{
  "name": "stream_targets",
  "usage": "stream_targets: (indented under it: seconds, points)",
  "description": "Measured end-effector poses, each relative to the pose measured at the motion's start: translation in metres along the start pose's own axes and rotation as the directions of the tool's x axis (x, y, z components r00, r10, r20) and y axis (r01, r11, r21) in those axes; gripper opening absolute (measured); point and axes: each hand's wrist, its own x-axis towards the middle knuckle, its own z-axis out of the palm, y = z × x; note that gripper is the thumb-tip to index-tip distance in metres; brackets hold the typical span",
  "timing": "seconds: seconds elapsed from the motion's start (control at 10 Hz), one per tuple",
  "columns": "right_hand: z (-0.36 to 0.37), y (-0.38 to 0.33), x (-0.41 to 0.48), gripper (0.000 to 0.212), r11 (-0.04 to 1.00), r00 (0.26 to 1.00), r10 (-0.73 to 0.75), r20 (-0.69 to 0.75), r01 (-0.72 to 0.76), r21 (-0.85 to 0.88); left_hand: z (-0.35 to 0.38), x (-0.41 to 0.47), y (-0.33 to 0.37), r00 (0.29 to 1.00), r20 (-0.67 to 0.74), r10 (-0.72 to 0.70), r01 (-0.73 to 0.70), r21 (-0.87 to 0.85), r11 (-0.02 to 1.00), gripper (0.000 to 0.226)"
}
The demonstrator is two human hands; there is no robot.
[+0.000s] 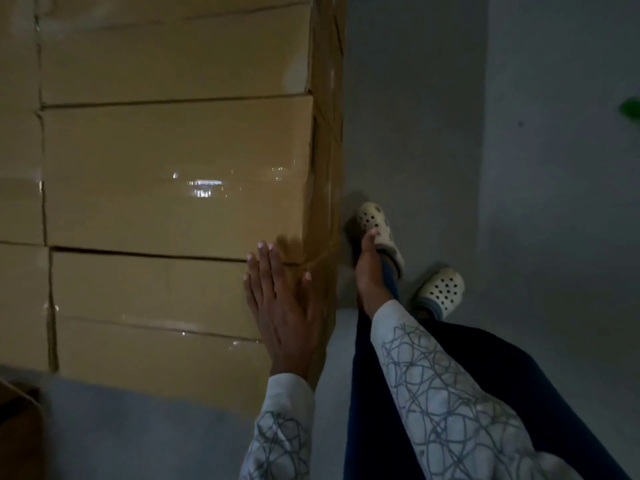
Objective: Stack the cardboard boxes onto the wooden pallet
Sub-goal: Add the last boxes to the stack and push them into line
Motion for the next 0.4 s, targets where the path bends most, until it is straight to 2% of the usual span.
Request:
stream_targets:
  seconds: [0.1,0.2,0.3,0.4]
  points:
    - [-0.024,0.057,-0.020,0.072,0.995,0.997,0.075,0.016,-0.074,-0.066,0.004,-0.053,-0.024,0.997,0.071,-0.013,0.010,0.043,0.999,0.074]
    - [-0.022,0.104,-0.024,0.074,0.988,0.987,0.155,0.032,-0.155,-0.005,0.017,-0.083,-0.047,0.993,0.113,0.020,-0.031,0.089,0.996,0.075]
    - [0.002,0.158,-0.011,0.083,0.967,0.984,0.179,0.011,-0.178,0.184,0.028,-0.095,-0.064,0.997,0.044,0.069,-0.075,0.153,0.985,0.075]
    - [0.023,0.201,0.012,0.067,0.991,0.997,0.015,0.070,-0.024,0.135,0.040,-0.108,-0.069,0.995,-0.007,0.100,-0.097,0.194,0.976,0.072]
